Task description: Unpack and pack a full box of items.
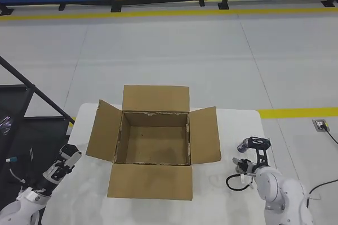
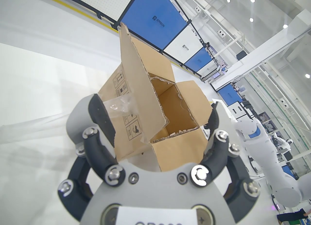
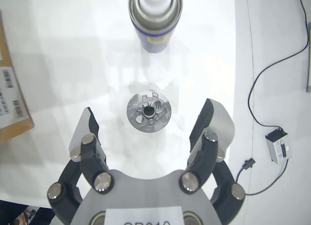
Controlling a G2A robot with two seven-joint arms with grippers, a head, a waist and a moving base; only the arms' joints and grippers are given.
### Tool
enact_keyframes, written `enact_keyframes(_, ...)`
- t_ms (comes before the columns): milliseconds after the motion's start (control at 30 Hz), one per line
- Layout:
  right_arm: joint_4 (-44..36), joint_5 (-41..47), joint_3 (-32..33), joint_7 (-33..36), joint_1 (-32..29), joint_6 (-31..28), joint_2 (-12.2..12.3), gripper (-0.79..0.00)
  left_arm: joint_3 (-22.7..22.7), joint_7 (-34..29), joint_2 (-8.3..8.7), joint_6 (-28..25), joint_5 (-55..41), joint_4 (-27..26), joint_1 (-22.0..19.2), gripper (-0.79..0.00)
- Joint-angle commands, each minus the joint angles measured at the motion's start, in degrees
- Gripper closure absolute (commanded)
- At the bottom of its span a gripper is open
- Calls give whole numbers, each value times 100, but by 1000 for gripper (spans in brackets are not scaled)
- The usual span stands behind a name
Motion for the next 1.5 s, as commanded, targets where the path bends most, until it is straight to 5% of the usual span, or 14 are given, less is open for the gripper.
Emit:
enact_keyframes(0,-635,392,105,-190,-97,-142,7,-785,0,0,0,0,0,0,0,-785)
enact_keyframes(167,-1490,960,179,-89,65,-429,42,-785,0,0,0,0,0,0,0,-785)
enact_keyframes(267,-1338,2020,140,321,514,-1002,71,-785,0,0,0,0,0,0,0,-785)
enact_keyframes(567,1629,4113,-4,1307,2574,-1930,182,-785,0,0,0,0,0,0,0,-785)
enact_keyframes(967,4000,4774,-591,1595,3829,-2463,288,-785,0,0,0,0,0,0,0,-785)
enact_keyframes(1133,4331,4830,-762,1524,4014,-2316,325,-643,0,0,0,0,0,0,0,-785)
enact_keyframes(1233,4449,4968,-814,1516,4045,-2360,353,-379,0,0,0,0,0,0,0,-785)
enact_keyframes(1300,4487,5049,-837,1537,4044,-2356,376,-274,0,0,0,0,0,0,0,-785)
enact_keyframes(1467,4440,5238,-868,1583,3980,-2256,436,-203,0,0,0,0,0,0,0,-785)
